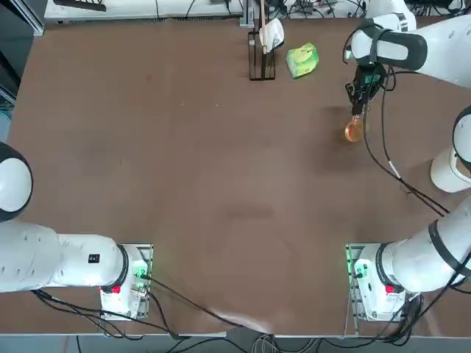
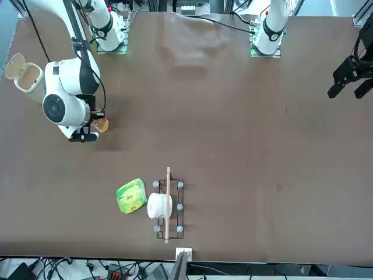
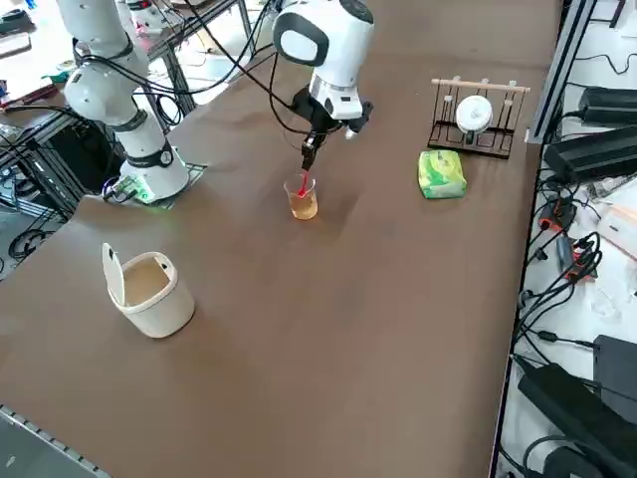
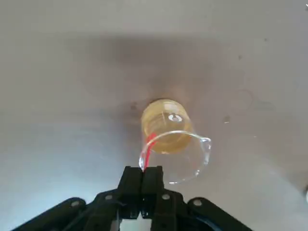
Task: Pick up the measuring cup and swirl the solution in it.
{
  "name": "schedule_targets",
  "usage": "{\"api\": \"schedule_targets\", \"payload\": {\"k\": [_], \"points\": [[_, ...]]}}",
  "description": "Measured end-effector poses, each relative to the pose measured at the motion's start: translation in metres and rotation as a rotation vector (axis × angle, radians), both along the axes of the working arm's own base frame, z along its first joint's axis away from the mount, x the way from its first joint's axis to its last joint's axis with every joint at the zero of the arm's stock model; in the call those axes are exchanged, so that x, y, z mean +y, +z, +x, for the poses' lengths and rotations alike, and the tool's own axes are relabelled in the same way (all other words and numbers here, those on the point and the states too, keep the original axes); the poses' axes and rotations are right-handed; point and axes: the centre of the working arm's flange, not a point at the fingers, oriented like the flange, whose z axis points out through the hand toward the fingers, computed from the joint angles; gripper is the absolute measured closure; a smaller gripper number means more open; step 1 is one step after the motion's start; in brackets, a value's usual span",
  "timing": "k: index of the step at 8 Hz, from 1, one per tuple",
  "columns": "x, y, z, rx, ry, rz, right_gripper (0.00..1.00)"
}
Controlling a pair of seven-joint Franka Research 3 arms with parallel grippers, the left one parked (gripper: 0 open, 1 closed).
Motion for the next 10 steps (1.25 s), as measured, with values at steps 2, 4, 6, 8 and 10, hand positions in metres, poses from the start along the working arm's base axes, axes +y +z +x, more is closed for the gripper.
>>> {"api": "schedule_targets", "payload": {"k": [2,4,6,8,10], "points": [[-0.007,0.000,0.001,-0.001,0.017,-0.032,0.98],[-0.011,0.001,0.002,-0.009,0.018,-0.069,0.98],[-0.007,0.002,0.003,-0.035,-0.005,-0.114,0.98],[0.013,0.002,0.001,-0.055,0.011,-0.154,0.98],[0.033,-0.001,-0.002,-0.078,0.025,-0.215,0.98]]}}
